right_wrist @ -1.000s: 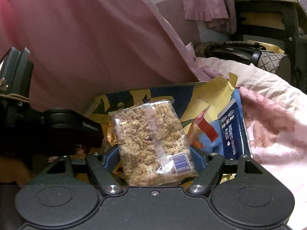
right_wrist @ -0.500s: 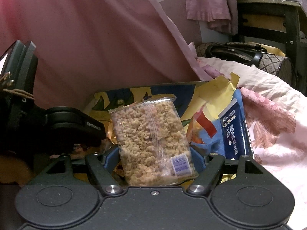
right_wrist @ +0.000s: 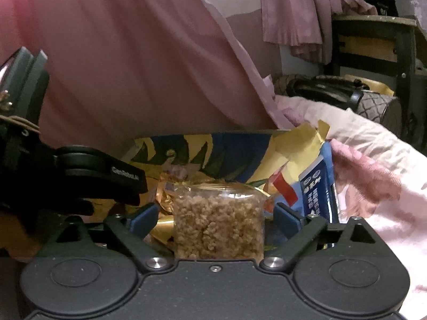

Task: Organize snacks
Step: 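Open both grippers to drop the fish packet and granola bar into the box, then lift both tools away from the tin box toward the remaining snacks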

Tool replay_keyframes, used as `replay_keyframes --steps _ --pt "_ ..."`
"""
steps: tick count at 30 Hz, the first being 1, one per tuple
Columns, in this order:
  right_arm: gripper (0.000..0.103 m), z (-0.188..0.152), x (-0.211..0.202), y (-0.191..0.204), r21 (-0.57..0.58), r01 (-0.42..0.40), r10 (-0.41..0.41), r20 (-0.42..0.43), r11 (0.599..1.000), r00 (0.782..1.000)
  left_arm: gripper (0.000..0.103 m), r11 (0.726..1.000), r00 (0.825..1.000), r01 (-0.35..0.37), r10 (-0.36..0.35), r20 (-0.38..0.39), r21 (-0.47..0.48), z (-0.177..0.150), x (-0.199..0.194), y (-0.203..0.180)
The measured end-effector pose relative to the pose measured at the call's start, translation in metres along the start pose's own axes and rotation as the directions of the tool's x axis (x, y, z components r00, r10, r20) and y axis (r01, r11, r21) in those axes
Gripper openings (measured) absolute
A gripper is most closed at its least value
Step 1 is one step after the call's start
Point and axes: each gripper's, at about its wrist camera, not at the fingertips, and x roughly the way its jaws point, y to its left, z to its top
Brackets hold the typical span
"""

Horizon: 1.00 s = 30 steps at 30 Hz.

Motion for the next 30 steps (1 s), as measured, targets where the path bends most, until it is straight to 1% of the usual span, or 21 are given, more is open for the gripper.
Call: replay_keyframes --steps 1,6,8,10,16,18,22,30 --pt "0.096 0.001 -0.003 0.000 0.003 0.003 -0.003 0.007 1.000 1.000 0.080 1.000 1.000 -0.002 0.002 0.014 -0.002 0.001 -0.005 0.001" --pt "0.101 0.012 -0.029 -0.003 0.024 0.009 -0.011 0.069 1.000 0.998 0.091 1.000 0.997 0.016 -0.015 0.074 -0.014 0.004 -0.033 0.008" --pt "0.102 0.016 -0.041 -0.003 0.024 0.013 -0.015 0.095 1.000 0.995 0.096 0.999 0.994 0.025 -0.023 0.104 -0.025 0.003 -0.048 0.013" --pt "0.102 0.019 -0.054 -0.003 0.022 0.014 -0.017 0.116 1.000 0.993 0.099 0.999 0.990 0.034 -0.029 0.138 -0.037 0.000 -0.061 0.018" --pt "0.102 0.023 -0.091 0.004 0.002 0.029 -0.029 0.182 1.000 0.983 0.101 0.996 0.976 0.055 -0.039 0.215 -0.068 -0.014 -0.100 0.040" --pt "0.102 0.024 -0.103 0.007 -0.013 0.033 -0.029 0.207 0.999 0.978 0.102 0.997 0.971 0.046 -0.031 0.237 -0.058 -0.019 -0.114 0.045" --pt "0.102 0.022 -0.129 0.009 -0.005 0.039 -0.037 0.249 0.999 0.968 0.102 0.998 0.956 0.054 -0.043 0.289 -0.033 -0.031 -0.143 0.053" --pt "0.102 0.013 -0.176 0.011 -0.010 0.060 -0.055 0.301 0.998 0.952 0.102 0.998 0.927 0.067 -0.067 0.369 0.011 -0.058 -0.190 0.071"
